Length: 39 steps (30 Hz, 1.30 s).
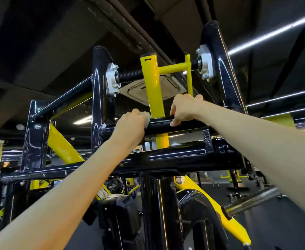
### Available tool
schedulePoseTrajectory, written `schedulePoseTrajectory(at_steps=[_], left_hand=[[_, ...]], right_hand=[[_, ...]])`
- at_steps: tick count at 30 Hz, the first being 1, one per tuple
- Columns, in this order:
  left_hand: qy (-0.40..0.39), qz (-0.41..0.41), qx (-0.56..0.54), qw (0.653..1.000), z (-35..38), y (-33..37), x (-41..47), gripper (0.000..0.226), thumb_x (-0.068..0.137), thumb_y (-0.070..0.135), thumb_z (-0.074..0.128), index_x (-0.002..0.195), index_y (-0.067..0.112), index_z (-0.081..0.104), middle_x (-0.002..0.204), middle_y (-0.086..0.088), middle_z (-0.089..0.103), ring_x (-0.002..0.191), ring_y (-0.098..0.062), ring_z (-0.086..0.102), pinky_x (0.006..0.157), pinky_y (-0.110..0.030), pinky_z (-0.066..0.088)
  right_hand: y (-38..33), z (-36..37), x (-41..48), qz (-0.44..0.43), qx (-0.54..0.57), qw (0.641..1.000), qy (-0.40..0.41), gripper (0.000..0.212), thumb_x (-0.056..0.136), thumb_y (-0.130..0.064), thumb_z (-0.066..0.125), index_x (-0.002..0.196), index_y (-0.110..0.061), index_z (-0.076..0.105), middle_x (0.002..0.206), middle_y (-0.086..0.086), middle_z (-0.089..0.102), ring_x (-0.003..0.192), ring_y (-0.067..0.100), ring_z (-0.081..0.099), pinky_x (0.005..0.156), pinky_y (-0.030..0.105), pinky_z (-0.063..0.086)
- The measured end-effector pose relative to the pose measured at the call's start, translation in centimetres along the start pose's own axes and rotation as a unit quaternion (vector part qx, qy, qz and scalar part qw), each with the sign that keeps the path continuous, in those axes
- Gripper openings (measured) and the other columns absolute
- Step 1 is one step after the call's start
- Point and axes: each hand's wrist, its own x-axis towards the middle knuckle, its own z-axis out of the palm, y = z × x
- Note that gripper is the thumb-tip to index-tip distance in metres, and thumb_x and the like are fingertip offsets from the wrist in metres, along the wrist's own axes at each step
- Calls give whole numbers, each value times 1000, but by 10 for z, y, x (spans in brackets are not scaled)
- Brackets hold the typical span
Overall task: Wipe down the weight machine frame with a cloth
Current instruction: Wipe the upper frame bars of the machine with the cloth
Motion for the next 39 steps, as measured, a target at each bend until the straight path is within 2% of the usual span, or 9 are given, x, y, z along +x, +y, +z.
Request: schedulePoseTrajectory(at_steps=[4, 6, 10, 14, 19, 24, 29, 35, 39], left_hand=[[-12, 67, -23, 997, -2, 32, 9, 35, 89, 1, 49, 120, 13, 54, 124, -9, 52, 107, -28, 53, 80, -31, 37], [-28, 35, -8, 999, -3, 12, 8, 37, 89, 2, 50, 124, 13, 54, 124, -9, 51, 107, -28, 53, 86, -35, 41], [21, -35, 21, 999, 0, 4, 1, 25, 89, 5, 50, 109, 12, 61, 109, -11, 54, 90, -25, 53, 72, -31, 37], [-8, 60, -77, 995, 4, 23, 2, 52, 87, -3, 52, 136, 16, 51, 138, -9, 45, 121, -29, 47, 99, -40, 40], [-54, -107, 23, 992, -10, -22, 4, 35, 92, 11, 52, 127, 13, 57, 121, -10, 57, 109, -29, 55, 91, -37, 43], [-59, 39, -130, 989, -15, 32, 8, 41, 90, -5, 48, 126, 13, 58, 129, -7, 53, 119, -26, 48, 100, -39, 40], [-88, -98, 2, 991, -9, -26, 20, 35, 93, 8, 49, 125, 17, 60, 123, -12, 59, 111, -32, 54, 92, -42, 42], [-43, 29, -181, 982, -2, 3, 20, 49, 89, -3, 51, 130, 21, 57, 126, -5, 57, 118, -27, 50, 101, -48, 40], [-74, -80, 24, 994, 1, -22, 26, 28, 92, 7, 51, 118, 12, 61, 116, -11, 61, 106, -33, 57, 89, -43, 47]], right_hand=[[-3, 2, -1, 6, -3, 1000, 2, 51, 82, -33, 73, 126, -13, 58, 124, 5, 59, 125, 29, 45, 111, 53, 19], [-2, 3, -1, 4, 3, 1000, 1, 51, 83, -33, 73, 127, -13, 58, 126, 6, 58, 127, 30, 43, 112, 54, 17], [-1, 1, -3, 7, 6, 1000, -11, 50, 83, -31, 73, 127, -12, 58, 126, 6, 59, 128, 31, 43, 112, 54, 16], [-3, 1, -3, 9, -3, 1000, -2, 53, 81, -30, 75, 128, -13, 57, 122, 6, 60, 124, 30, 45, 110, 52, 19], [-3, 0, -5, 7, 18, 1000, -24, 52, 82, -27, 75, 128, -12, 57, 123, 7, 60, 126, 31, 44, 111, 55, 17], [-4, 1, -7, 13, 12, 1000, -13, 49, 81, -22, 75, 127, -13, 59, 122, 6, 60, 122, 31, 47, 107, 51, 22], [-1, 1, -4, 7, 33, 999, -22, 44, 80, -8, 68, 123, -12, 60, 122, 7, 60, 120, 32, 47, 110, 56, 19], [-2, 2, -2, 11, 29, 999, -17, 45, 80, -2, 56, 123, -12, 62, 120, 9, 63, 110, 30, 51, 110, 55, 17], [1, 6, 1, 1, 23, 1000, 13, 36, 86, -4, 49, 118, -15, 61, 118, 5, 60, 118, 29, 46, 113, 55, 12]])
